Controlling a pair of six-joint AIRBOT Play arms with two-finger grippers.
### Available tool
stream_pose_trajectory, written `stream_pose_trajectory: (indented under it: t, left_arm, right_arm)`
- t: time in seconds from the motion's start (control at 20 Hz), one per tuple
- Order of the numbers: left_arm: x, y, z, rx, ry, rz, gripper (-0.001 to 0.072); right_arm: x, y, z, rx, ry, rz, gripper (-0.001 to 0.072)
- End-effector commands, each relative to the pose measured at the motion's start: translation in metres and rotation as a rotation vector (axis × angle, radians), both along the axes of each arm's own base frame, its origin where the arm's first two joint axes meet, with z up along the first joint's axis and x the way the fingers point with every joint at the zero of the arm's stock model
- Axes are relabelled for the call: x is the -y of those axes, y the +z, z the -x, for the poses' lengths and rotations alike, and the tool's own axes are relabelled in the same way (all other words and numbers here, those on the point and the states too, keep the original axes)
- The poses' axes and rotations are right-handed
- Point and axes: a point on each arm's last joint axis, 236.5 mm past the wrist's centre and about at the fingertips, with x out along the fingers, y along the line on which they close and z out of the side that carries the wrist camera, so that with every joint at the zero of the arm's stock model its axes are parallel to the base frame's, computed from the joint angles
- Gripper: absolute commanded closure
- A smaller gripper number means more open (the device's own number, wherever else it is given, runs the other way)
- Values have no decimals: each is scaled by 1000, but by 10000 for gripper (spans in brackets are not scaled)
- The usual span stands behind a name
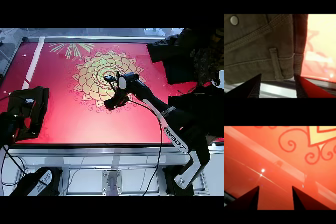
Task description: Fold the clothes and pants, and hang the long-sleeved shirts on hangers.
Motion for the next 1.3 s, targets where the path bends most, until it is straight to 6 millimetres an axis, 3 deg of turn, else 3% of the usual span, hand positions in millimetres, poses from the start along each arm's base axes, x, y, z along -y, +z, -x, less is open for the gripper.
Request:
stream_pose_trajectory:
  t: [0.0, 0.25, 0.6, 0.75, 0.8, 0.85, 0.9, 1.0, 1.1, 1.25]
  left_arm:
    - [3, -14, -4, -13, -21, 9, 242]
    - [2, -30, -3, -66, -31, 12, 244]
    - [-22, -34, -11, -64, -33, -78, 251]
    - [-21, -38, -13, -66, -37, -73, 482]
    - [-21, -40, -14, -65, -40, -72, 529]
    - [-22, -40, -14, -69, -47, -78, 630]
    - [-25, -37, -14, -73, -55, -95, 633]
    - [-30, -15, -23, -39, -46, -123, 633]
    - [-24, 36, -50, 53, -105, -137, 635]
    - [52, 148, -94, 221, -468, -7, 635]
  right_arm:
    - [-1, 0, 0, 0, 1, -2, 259]
    - [-1, 0, 0, 1, 1, -2, 258]
    - [-1, 0, 1, -3, 1, -1, 259]
    - [-1, 0, 1, -3, 2, -1, 258]
    - [0, 0, 1, -3, 2, 0, 258]
    - [0, 1, 1, -3, 2, 0, 258]
    - [0, 1, 1, -1, 3, -1, 258]
    - [1, 9, -3, 19, 21, 1, 259]
    - [5, 29, -7, 43, 65, 7, 259]
    - [23, 82, -23, 114, 89, 26, 259]
